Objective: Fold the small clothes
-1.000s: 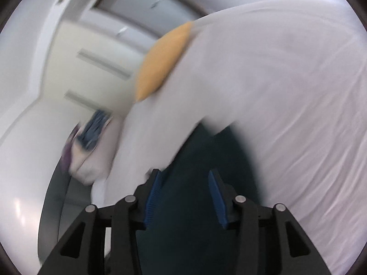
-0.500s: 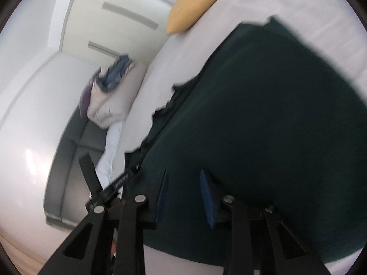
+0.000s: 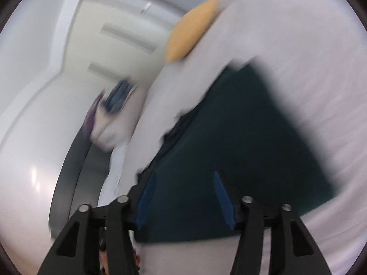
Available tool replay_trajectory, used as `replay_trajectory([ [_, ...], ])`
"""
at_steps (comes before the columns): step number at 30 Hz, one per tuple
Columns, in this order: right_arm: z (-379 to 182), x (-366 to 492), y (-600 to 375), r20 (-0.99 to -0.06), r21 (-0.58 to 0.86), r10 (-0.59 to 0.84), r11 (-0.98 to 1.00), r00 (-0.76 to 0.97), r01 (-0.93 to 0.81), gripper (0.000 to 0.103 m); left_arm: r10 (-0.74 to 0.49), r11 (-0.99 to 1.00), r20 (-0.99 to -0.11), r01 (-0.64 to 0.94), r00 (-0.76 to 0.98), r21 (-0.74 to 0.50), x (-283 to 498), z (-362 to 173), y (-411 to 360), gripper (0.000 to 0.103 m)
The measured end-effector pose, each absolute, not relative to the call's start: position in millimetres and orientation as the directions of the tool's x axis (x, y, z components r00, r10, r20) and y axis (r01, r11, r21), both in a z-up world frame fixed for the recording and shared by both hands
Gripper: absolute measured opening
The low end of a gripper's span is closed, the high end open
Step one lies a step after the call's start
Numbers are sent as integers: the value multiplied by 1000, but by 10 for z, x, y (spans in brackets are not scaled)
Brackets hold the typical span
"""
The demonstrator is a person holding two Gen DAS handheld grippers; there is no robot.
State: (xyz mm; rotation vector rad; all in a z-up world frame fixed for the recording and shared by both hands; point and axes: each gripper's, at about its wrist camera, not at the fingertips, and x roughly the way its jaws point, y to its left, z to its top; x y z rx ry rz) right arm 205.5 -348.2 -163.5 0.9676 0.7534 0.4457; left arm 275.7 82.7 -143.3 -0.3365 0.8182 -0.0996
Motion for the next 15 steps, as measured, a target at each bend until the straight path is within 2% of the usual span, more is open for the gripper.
replay_trajectory([
  [3, -1722, 2209, -3151, -408, 856, 703, 516, 583, -23, 62, -266, 919, -693, -41, 670, -392, 2567, -1408, 1043, 51],
  [6, -1967, 2290, -3221, -474, 850, 708, 524, 524, 61, 61, -297, 902, -694, -46, 656, -430, 2529, -1357, 1312, 51],
  [9, -1983, 2245, -3480, -469, 853, 677, 513, 568, 94, 58, -340, 865, -694, -78, 635, -496, 2565, -1353, 1633, 61],
  [13, -1947, 2045, -3958, -491, 844, 568, 497, 660, 201, 58, -427, 808, -698, -105, 575, -580, 2602, -1492, 1893, 61],
  [15, -1847, 1980, -4020, -480, 845, 550, 498, 683, 193, 63, -501, 758, -687, -115, 527, -641, 2627, -1636, 1934, 61],
])
